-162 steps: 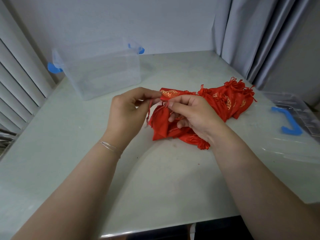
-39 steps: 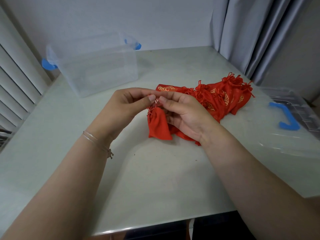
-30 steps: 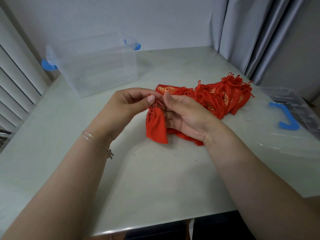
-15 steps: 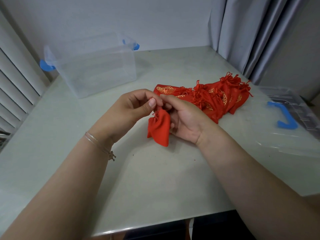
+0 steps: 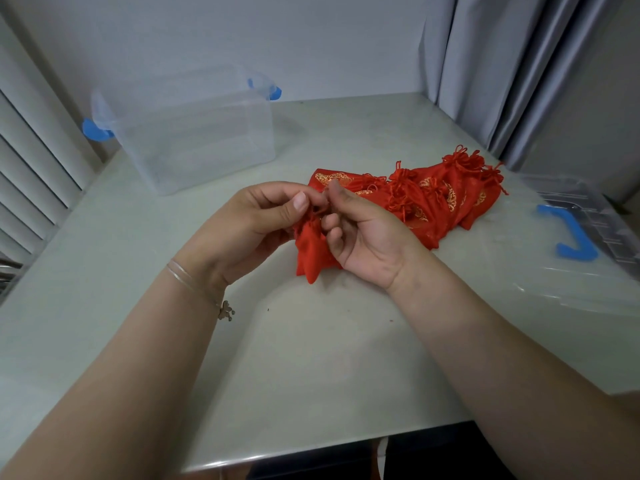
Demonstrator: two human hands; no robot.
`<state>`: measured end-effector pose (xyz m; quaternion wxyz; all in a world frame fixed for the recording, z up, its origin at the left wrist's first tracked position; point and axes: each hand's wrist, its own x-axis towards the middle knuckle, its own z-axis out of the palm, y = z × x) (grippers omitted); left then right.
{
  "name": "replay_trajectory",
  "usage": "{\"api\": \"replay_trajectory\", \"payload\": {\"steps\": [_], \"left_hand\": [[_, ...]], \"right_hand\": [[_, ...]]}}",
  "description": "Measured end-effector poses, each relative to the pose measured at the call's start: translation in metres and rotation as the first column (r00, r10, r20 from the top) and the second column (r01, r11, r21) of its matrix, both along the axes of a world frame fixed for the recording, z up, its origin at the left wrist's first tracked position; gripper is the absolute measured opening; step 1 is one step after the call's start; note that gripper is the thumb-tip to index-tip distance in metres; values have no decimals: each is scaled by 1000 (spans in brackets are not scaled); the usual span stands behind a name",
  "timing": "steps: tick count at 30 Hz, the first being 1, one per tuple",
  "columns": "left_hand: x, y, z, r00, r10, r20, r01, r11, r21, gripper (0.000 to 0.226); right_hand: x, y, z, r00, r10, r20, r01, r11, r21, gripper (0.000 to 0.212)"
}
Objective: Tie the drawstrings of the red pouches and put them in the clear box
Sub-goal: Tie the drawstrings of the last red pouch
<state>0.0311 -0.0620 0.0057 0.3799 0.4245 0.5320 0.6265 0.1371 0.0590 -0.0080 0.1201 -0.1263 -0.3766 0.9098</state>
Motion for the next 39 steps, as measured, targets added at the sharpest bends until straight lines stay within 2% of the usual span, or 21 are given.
{"api": "replay_trajectory", "payload": {"steps": [2, 4, 7, 12, 16, 20, 25, 31, 32, 34, 36, 39], "left_hand": [[-2, -1, 0, 998, -55, 39, 55, 998, -10, 16], [0, -2, 0, 996, -77, 46, 78, 997, -22, 16], [2, -2, 1, 998, -30, 53, 31, 999, -26, 14], [-2, -2, 2, 995, 71, -67, -78, 992, -100, 18], [-6, -1, 2, 949, 229, -216, -260, 957, -128, 14], [-6, -2, 3, 915, 261, -307, -326, 928, -181, 15], [-10, -4, 3, 931, 257, -260, -322, 914, -247, 10], [-11, -2, 2, 931, 298, -211, -342, 913, -220, 12], [-10, -2, 2, 937, 282, -207, -323, 925, -199, 12], [-7, -2, 3, 948, 246, -203, -279, 948, -152, 11], [-4, -2, 4, 958, 219, -186, -241, 965, -106, 10], [-2, -1, 4, 965, 211, -152, -222, 973, -58, 9]], "right_hand": [[0, -2, 0, 1000, -20, -21, 21, 997, 68, 23], [0, -4, -1, 999, -43, -24, 46, 985, 166, 22], [-1, -5, -3, 993, -114, 3, 106, 928, 356, 18], [-1, -3, -4, 977, -212, 30, 148, 768, 623, 13], [3, 4, -2, 949, -312, -30, 204, 544, 814, 19], [4, 5, -2, 944, -325, -60, 208, 444, 871, 19], [4, 4, -7, 972, -221, -74, 146, 329, 933, 17], [6, 7, -7, 982, -175, -75, 116, 234, 965, 21], [6, 8, -5, 980, -190, -64, 113, 257, 960, 20], [7, 9, -2, 979, -204, -12, 97, 413, 906, 10], [9, 10, 0, 983, -171, 74, 24, 509, 860, 18], [8, 10, -3, 987, -103, 124, -61, 478, 876, 19]]}}
